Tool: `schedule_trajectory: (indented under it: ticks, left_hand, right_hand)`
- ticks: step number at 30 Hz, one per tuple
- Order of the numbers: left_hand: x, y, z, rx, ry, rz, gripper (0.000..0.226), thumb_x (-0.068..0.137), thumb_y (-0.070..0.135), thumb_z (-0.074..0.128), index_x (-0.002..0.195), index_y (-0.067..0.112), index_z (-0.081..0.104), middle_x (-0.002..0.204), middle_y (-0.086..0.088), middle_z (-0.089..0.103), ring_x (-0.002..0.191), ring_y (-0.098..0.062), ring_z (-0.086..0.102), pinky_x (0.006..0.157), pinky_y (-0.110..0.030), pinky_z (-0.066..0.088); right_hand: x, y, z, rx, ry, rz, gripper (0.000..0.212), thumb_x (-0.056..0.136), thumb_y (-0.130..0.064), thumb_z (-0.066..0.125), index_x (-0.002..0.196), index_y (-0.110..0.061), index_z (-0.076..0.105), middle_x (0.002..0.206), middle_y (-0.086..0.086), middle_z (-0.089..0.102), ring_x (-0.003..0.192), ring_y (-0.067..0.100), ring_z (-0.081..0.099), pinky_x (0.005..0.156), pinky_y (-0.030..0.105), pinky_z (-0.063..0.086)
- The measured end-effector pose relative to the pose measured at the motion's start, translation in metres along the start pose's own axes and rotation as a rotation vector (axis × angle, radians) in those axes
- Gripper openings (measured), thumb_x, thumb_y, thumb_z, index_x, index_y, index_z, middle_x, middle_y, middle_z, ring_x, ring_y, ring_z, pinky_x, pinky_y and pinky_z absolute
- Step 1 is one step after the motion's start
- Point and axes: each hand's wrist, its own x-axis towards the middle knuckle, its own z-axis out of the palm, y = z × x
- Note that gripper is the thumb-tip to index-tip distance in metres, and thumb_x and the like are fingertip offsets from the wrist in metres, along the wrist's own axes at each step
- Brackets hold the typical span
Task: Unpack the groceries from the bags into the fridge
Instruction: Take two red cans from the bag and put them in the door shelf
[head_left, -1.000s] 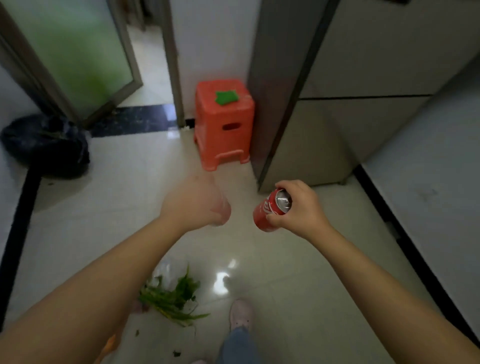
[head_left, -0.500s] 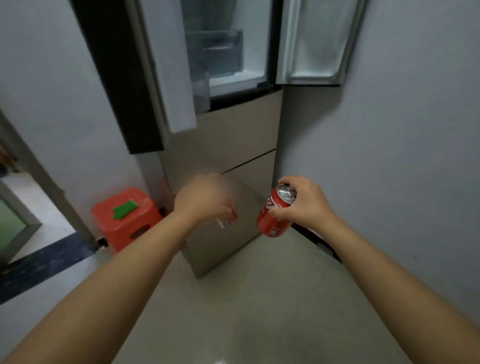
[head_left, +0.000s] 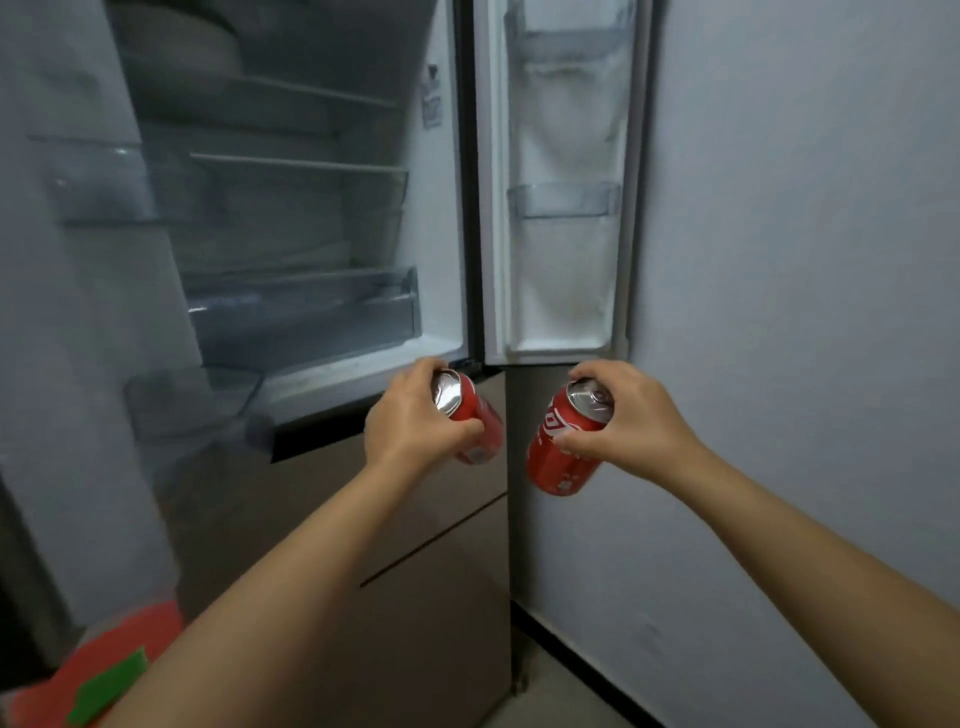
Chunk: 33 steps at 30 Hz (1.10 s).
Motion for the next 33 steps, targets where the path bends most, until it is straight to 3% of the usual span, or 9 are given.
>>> schedule_trajectory:
  ticks: [7, 13, 17, 23, 26, 29, 33]
  left_hand:
    - [0.176, 0.056, 0.022, -0.120, 0.205, 0.157, 0.066, 0.069, 0.029, 0.077, 0.127, 0.021, 0.048, 0.126, -0.007, 0.052, 0.113, -0.026, 0.054, 0.092, -0.034, 0.046]
    - [0.299, 0.103, 0.025, -0.206, 0.350, 0.335, 0.071, 0.068, 0.030, 0.078, 0.130, 0.020, 0.045, 0.128, -0.006, 0.051, 0.116, -0.025, 0.052, 0.091, -0.031, 0.046]
    - [0.354, 0.130, 0.036, -0.250, 0.434, 0.436, 0.069, 0.068, 0.030, 0.077, 0.129, 0.020, 0.045, 0.127, -0.005, 0.051, 0.112, -0.022, 0.052, 0.084, -0.027, 0.043]
    - [0.400, 0.151, 0.061, -0.145, 0.356, 0.463, 0.063, 0.070, 0.032, 0.074, 0.126, 0.022, 0.046, 0.123, -0.003, 0.054, 0.098, -0.018, 0.049, 0.080, -0.028, 0.043]
    - [0.413, 0.156, 0.068, -0.052, 0.236, 0.459, 0.060, 0.073, 0.035, 0.072, 0.126, 0.021, 0.048, 0.107, 0.003, 0.052, 0.093, -0.016, 0.047, 0.077, -0.030, 0.044]
    - [0.428, 0.157, 0.065, -0.092, 0.094, 0.389, 0.054, 0.075, 0.032, 0.072, 0.124, 0.020, 0.053, 0.101, 0.000, 0.053, 0.092, -0.021, 0.055, 0.080, -0.036, 0.054]
    - [0.445, 0.161, 0.050, -0.146, -0.112, 0.316, 0.031, 0.081, 0.028, 0.066, 0.109, 0.016, 0.060, 0.080, -0.001, 0.059, 0.069, -0.013, 0.057, 0.052, -0.018, 0.049]
  right_hand:
    - [0.172, 0.024, -0.035, -0.112, 0.346, -0.152, 0.058, 0.068, -0.019, 0.079, 0.119, -0.007, 0.056, 0.122, 0.012, 0.055, 0.111, 0.022, 0.053, 0.086, 0.016, 0.034]
    - [0.289, 0.041, -0.073, 0.037, 0.693, -0.171, 0.043, 0.065, -0.015, 0.080, 0.099, -0.007, 0.054, 0.098, 0.004, 0.050, 0.092, 0.014, 0.047, 0.070, 0.012, 0.031]
    - [0.340, 0.059, -0.090, 0.136, 0.813, -0.205, 0.044, 0.068, -0.018, 0.078, 0.091, -0.015, 0.040, 0.099, -0.001, 0.048, 0.092, 0.012, 0.046, 0.068, 0.014, 0.040]
    - [0.398, 0.095, -0.095, 0.092, 0.744, -0.201, 0.040, 0.067, -0.015, 0.078, 0.094, -0.011, 0.049, 0.101, 0.002, 0.049, 0.092, 0.014, 0.046, 0.076, 0.022, 0.041]
    - [0.414, 0.111, -0.093, 0.094, 0.623, -0.123, 0.041, 0.067, -0.017, 0.079, 0.089, -0.016, 0.045, 0.098, 0.002, 0.050, 0.090, 0.015, 0.048, 0.077, 0.028, 0.044]
    - [0.425, 0.120, -0.093, 0.189, 0.576, -0.107, 0.037, 0.068, -0.017, 0.079, 0.095, -0.012, 0.054, 0.096, 0.003, 0.053, 0.088, 0.017, 0.051, 0.075, 0.029, 0.046]
    - [0.435, 0.120, -0.102, 0.192, 0.438, -0.109, 0.050, 0.071, -0.021, 0.077, 0.114, -0.011, 0.054, 0.111, 0.002, 0.049, 0.099, 0.016, 0.050, 0.085, 0.033, 0.047]
